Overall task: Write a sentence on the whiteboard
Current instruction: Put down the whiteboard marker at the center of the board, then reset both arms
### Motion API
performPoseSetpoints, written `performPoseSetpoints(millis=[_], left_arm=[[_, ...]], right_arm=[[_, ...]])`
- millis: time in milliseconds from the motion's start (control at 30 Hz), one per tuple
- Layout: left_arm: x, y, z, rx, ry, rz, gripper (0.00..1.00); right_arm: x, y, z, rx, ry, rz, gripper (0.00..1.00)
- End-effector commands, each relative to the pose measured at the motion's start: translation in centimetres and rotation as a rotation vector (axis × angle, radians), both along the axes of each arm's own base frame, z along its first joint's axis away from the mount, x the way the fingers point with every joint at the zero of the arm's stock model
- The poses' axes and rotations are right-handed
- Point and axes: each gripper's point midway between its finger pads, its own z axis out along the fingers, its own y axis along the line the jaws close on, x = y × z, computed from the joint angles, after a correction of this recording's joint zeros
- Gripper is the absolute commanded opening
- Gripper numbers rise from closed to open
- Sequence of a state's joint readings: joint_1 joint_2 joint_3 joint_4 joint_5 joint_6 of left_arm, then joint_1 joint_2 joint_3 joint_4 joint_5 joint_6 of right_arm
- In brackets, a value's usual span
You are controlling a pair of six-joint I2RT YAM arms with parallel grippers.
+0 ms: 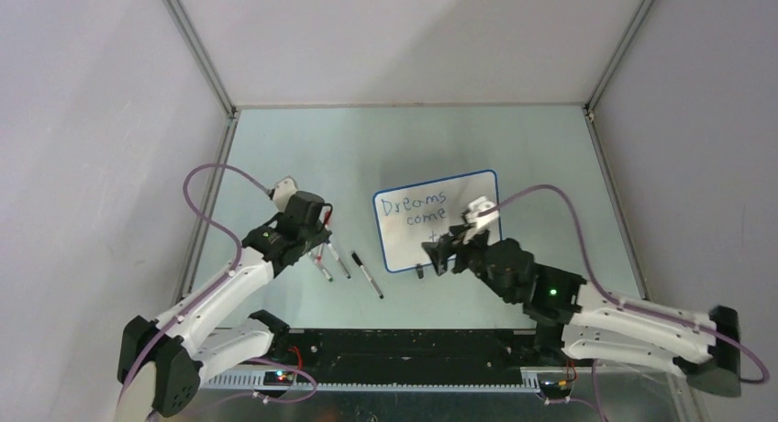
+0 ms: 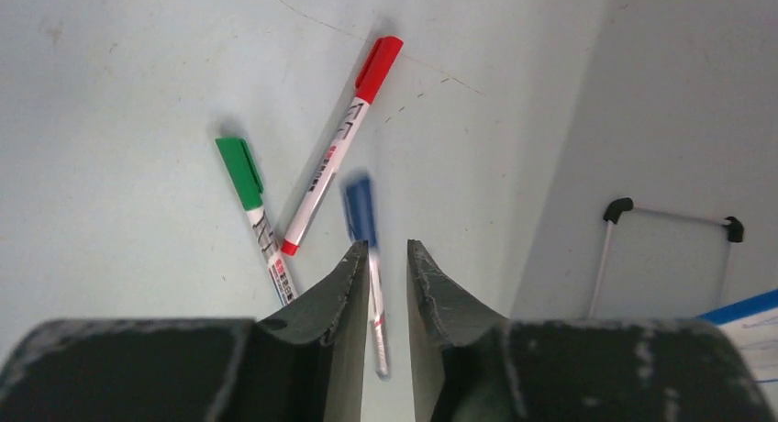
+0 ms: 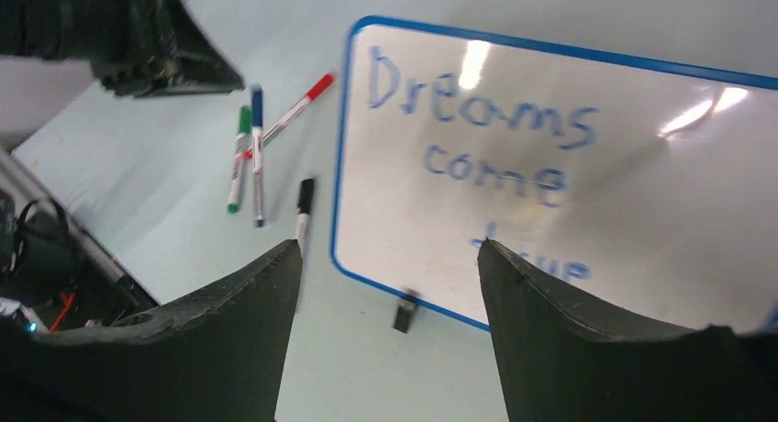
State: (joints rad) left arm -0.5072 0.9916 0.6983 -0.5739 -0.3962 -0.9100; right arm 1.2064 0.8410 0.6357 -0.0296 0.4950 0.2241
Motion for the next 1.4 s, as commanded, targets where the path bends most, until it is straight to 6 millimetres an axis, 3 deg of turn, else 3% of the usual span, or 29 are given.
performPoseSetpoints(millis=[0,267,367,433,500,533,567,700,833,867,900,1000,1167,1200,1233,1267,1300,1333,1367], left_arm=[[1.8,0.7,0.2,0.087,-0.074,-0.028,0.27],[2.7,0.1,0.0,0.122,-0.059,-0.087,0.34],[2.9,-1.9,1.0,0.046,-0.142,-0.193,0.43],[2.5,-2.9,1.5,-0.009,-0.199,-0.248,0.61],[1.9,-3.1,1.7,-0.031,-0.232,-0.279,0.88],[1.6,-2.9,1.7,-0.03,-0.243,-0.277,0.96],[1.4,-2.6,1.6,-0.025,-0.243,-0.271,0.99],[1.1,-0.8,1.6,0.028,-0.319,-0.231,0.99],[1.8,0.7,2.5,0.122,-0.48,-0.226,0.99],[2.2,1.1,3.4,0.145,-0.532,-0.212,0.99],[2.3,2.6,3.5,0.193,-0.553,-0.148,0.99],[2.7,6.1,4.9,0.322,-0.618,-0.004,0.99],[3.8,8.2,7.1,0.465,-0.692,0.048,0.99],[4.2,8.7,6.7,0.489,-0.683,0.042,0.97],[4.7,9.6,7.6,0.52,-0.711,0.061,0.95],[5.2,9.8,6.9,0.537,-0.701,0.037,0.92],[5.6,10.3,8.3,0.544,-0.767,0.061,0.92],[5.9,10.0,6.5,0.566,-0.742,0.016,0.92],[6.3,10.5,6.8,0.576,-0.782,0.037,0.94]], right_arm=[[0.9,-5.6,-1.1,0.016,0.069,-0.16,0.73],[3.0,-14.1,-3.5,0.004,0.158,-0.448,0.73],[3.6,-16.2,-4.4,0.019,0.197,-0.547,0.73],[3.9,-17.3,-5.0,0.031,0.217,-0.595,0.74],[4.2,-18.5,-5.5,0.044,0.23,-0.65,0.74],[4.5,-19.4,-5.6,0.049,0.228,-0.694,0.75],[4.6,-19.9,-5.7,0.061,0.224,-0.724,0.75],[5.8,-23.9,-6.0,0.064,0.139,-0.905,0.79],[7.6,-25.6,-5.4,0.118,0.026,-0.965,0.82],[7.8,-26.0,-6.3,0.094,0.026,-0.976,0.81],[8.3,-26.4,-6.1,0.095,-0.006,-0.985,0.82],[9.7,-26.9,-6.6,0.083,-0.034,-0.977,0.83],[11.5,-28.5,-7.7,0.122,-0.103,-0.944,0.83],[11.6,-29.5,-7.9,0.123,-0.12,-0.96,0.83],[11.9,-29.0,-7.9,0.132,-0.162,-0.913,0.83],[12.1,-28.7,-8.1,0.127,-0.179,-0.881,0.83],[12.4,-29.1,-8.3,0.103,-0.206,-0.882,0.82],[12.6,-29.4,-8.4,0.091,-0.211,-0.887,0.82],[13.2,-29.4,-9.2,0.071,-0.188,-0.885,0.81]])
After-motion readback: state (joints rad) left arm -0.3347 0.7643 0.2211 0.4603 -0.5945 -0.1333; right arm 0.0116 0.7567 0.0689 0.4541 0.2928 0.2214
